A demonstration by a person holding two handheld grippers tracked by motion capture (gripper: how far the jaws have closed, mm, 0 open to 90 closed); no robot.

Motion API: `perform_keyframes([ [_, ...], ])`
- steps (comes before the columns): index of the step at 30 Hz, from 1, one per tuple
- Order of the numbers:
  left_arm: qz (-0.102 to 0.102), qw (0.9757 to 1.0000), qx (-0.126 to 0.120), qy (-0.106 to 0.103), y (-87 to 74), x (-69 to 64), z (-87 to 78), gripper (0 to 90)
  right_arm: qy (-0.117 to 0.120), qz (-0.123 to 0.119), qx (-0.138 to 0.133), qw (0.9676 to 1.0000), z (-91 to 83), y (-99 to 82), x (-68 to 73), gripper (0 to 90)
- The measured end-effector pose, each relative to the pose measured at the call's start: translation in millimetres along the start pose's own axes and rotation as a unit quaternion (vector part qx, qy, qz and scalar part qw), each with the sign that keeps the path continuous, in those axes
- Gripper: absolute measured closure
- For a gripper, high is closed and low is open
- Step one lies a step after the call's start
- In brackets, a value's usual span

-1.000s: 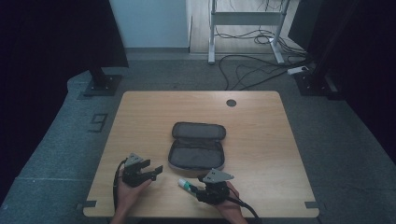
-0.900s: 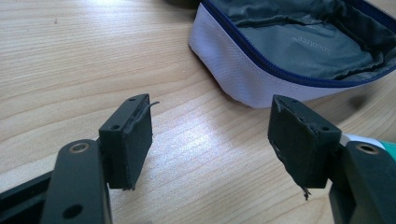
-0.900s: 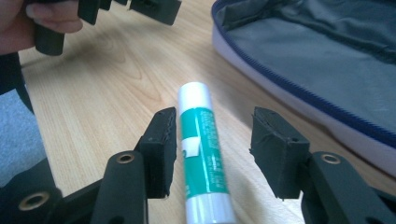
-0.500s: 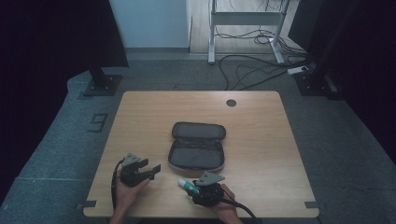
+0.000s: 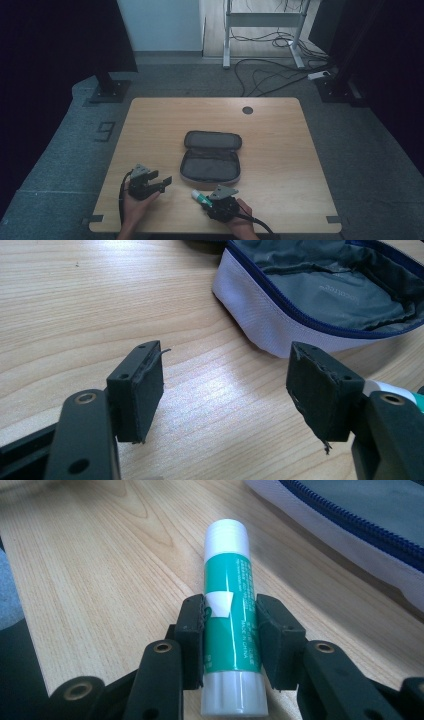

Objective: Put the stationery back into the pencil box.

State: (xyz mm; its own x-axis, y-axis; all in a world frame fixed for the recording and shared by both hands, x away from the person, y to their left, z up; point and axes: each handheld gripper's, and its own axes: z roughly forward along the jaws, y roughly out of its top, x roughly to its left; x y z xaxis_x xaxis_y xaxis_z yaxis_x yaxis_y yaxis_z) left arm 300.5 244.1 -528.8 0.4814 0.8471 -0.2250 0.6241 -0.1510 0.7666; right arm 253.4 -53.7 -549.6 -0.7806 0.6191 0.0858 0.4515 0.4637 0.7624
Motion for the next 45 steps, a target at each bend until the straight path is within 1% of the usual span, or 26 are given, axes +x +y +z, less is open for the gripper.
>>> perform_keyframes([
  [3, 0.000, 1.0000, 0.000, -0.001, 0.0, 0.2, -0.3, 31.6, -0.001, -0.001, 0.001, 1.0000, -1.1, 0.2, -0.5, 65.1],
  [9, 0.000, 1.0000, -0.001, 0.000, -0.1, 0.4, -0.4, 31.6, -0.003, 0.000, -0.008, 1.0000, -4.7, 1.3, -1.9, 65.1],
  [13, 0.000, 1.0000, 0.001, 0.000, -0.3, 0.5, -0.3, 31.7, -0.004, 0.002, -0.022, 0.9997, -11.5, 4.2, -4.0, 65.2],
  [16, 0.000, 1.0000, 0.000, 0.000, -0.3, 0.2, -0.4, 31.8, -0.002, 0.009, -0.033, 0.9994, -16.9, 7.1, -5.6, 65.2],
  [22, 0.001, 1.0000, 0.002, 0.001, -0.4, -0.1, 0.7, 31.9, -0.007, 0.008, -0.054, 0.9985, -29.0, 14.0, -9.2, 65.1],
  [28, 0.004, 1.0000, 0.004, 0.001, -0.6, -1.5, 1.2, 32.0, -0.014, 0.013, -0.071, 0.9973, -37.4, 20.3, -15.1, 65.2],
  [37, 0.006, 1.0000, 0.008, 0.000, -1.3, -2.9, 3.3, 32.2, -0.021, 0.015, -0.087, 0.9959, -44.4, 27.9, -21.7, 65.1],
  [45, 0.008, 0.9999, 0.010, -0.001, -1.7, -4.2, 4.8, 32.2, -0.028, 0.021, -0.096, 0.9948, -47.5, 32.0, -29.3, 65.1],
])
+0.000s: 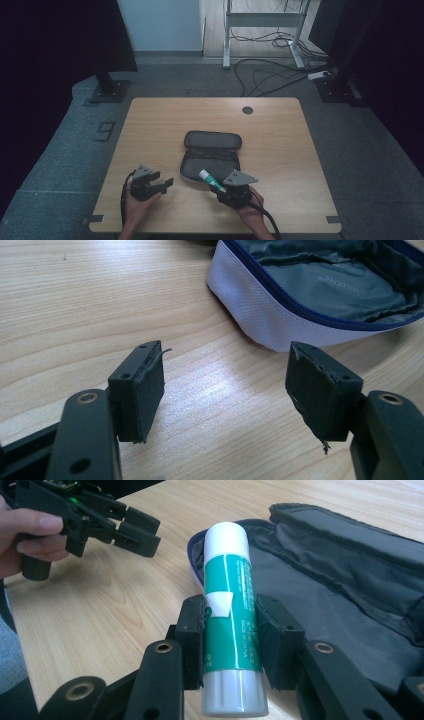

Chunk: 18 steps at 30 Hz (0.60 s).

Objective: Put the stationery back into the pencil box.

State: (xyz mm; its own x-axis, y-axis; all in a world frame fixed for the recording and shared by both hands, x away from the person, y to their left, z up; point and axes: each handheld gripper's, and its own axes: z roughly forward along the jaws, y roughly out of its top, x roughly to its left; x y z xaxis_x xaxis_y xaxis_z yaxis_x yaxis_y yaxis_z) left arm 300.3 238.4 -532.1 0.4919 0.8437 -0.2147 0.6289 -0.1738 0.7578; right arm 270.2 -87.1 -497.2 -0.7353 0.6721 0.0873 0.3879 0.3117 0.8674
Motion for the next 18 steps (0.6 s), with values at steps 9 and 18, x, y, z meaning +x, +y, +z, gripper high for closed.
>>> perform_keyframes([
  [9, -0.001, 1.0000, 0.002, -0.001, -0.3, 0.0, 0.4, 32.4, -0.009, 0.003, -0.010, 0.9999, -1.8, 10.0, -9.6, 65.2],
  [18, -0.002, 1.0000, 0.002, -0.002, -0.5, 0.8, 0.2, 32.3, -0.015, 0.006, -0.012, 0.9998, 3.2, 16.8, -17.3, 65.2],
])
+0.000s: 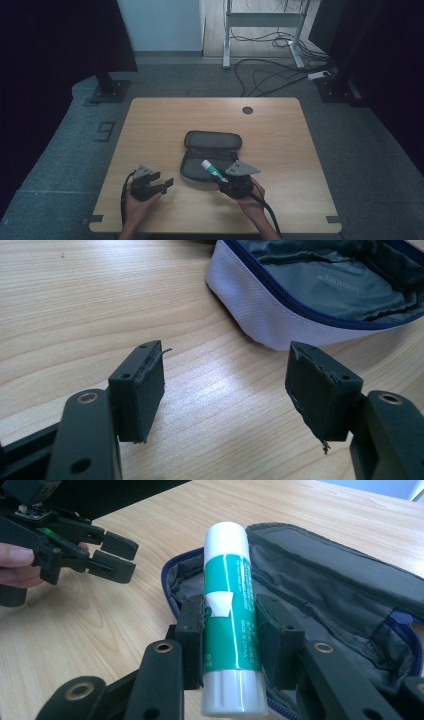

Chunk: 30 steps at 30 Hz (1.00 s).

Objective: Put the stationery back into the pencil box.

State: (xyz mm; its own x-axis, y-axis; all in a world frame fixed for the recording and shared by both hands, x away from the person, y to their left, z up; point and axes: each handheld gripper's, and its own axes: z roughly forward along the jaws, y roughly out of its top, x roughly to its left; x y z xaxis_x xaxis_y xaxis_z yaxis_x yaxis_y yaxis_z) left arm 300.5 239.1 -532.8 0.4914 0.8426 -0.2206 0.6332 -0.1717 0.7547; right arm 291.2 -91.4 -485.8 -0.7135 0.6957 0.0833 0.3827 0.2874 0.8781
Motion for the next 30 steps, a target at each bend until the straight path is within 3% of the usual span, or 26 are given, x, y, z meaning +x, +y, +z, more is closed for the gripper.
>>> perform_keyframes([
  [30, 0.001, 1.0000, 0.005, 0.001, -1.7, -0.1, 1.7, 32.4, -0.031, 0.024, 0.025, 0.9989, 31.3, -0.3, -35.9, 65.2],
])
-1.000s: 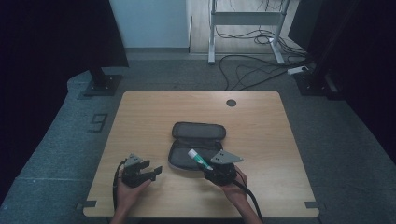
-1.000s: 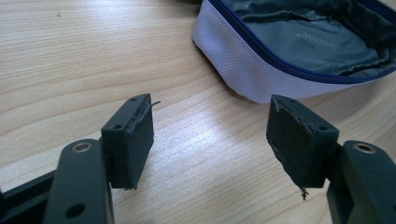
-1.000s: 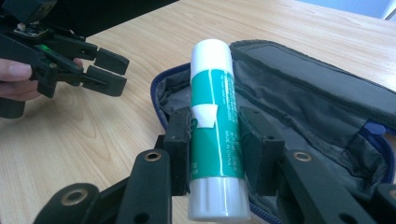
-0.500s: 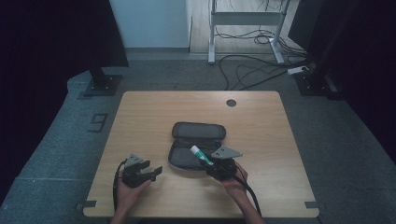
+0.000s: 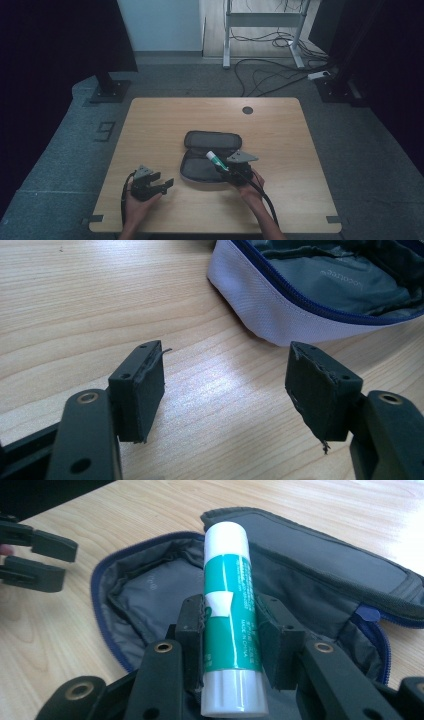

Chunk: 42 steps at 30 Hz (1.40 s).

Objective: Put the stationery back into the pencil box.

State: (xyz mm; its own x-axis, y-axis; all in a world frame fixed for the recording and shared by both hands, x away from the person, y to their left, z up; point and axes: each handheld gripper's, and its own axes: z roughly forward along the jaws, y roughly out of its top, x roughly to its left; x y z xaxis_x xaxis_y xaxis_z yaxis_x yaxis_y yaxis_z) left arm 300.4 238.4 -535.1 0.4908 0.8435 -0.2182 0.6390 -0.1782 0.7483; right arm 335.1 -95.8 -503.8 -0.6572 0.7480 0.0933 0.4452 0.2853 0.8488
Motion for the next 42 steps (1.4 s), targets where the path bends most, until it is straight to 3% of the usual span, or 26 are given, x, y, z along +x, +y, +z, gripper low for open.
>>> perform_keyframes([
  [17, 0.000, 1.0000, 0.003, 0.001, -1.0, 0.7, 1.1, 32.4, -0.017, 0.008, 0.029, 0.9994, 18.9, -7.4, -10.8, 65.1],
  [42, 0.002, 1.0000, 0.005, 0.000, -1.2, 0.1, 1.5, 32.5, -0.042, -0.029, 0.062, 0.9968, 25.7, -11.6, -3.7, 61.0],
])
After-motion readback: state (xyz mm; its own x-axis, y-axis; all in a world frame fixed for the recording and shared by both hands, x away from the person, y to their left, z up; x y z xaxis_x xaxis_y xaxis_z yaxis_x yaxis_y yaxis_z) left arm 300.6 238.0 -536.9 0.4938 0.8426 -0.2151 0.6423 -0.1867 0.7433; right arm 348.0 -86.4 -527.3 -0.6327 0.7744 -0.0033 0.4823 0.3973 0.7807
